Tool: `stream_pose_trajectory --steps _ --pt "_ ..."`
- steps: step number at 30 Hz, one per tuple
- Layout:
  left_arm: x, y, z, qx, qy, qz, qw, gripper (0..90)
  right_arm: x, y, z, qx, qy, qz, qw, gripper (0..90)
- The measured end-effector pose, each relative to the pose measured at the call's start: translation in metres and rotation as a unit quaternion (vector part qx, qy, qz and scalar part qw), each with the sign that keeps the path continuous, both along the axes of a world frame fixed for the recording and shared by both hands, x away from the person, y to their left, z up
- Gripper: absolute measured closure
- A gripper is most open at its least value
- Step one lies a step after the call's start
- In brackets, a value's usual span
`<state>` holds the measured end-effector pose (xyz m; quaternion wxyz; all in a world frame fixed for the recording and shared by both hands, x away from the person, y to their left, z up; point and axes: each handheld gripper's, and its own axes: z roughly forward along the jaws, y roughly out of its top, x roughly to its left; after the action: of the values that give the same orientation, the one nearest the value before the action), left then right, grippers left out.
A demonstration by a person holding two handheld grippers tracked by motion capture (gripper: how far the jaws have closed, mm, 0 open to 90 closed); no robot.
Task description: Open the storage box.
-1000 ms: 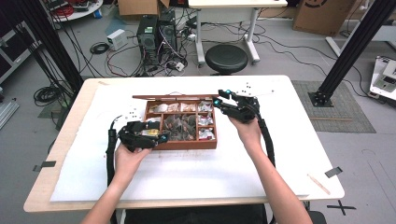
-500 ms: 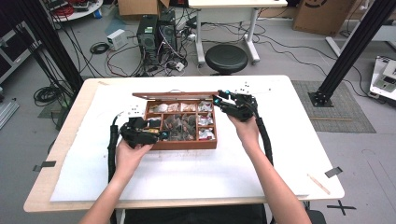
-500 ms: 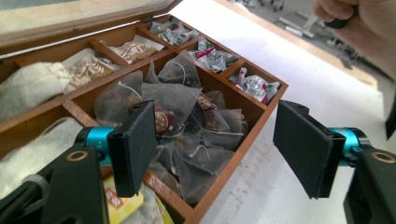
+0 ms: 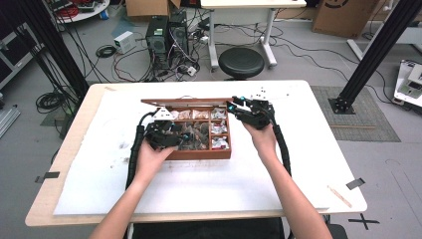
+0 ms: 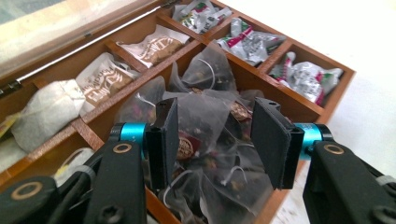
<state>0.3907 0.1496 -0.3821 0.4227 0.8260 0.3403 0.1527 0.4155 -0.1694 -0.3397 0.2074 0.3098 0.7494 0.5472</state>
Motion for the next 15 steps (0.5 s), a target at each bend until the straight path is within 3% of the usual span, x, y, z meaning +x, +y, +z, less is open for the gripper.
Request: stream_pose_trajectory --steps 2,7,15 --pt "0.001 -0.002 -0.001 0.002 0.001 0.005 1.0 45.8 0.0 0.0 0.0 0.001 0.001 0.001 1.0 65.1" --pt "0.003 -0.011 -0.005 0.024 0.0 0.005 0.9997 45.2 0.0 0.0 0.0 0.001 0.002 0.001 1.0 65.1" --pt "0.009 -0.02 -0.006 0.051 0.009 0.002 0.9987 59.1 0.0 0.0 0.0 0.001 0.001 0.001 1.0 65.1"
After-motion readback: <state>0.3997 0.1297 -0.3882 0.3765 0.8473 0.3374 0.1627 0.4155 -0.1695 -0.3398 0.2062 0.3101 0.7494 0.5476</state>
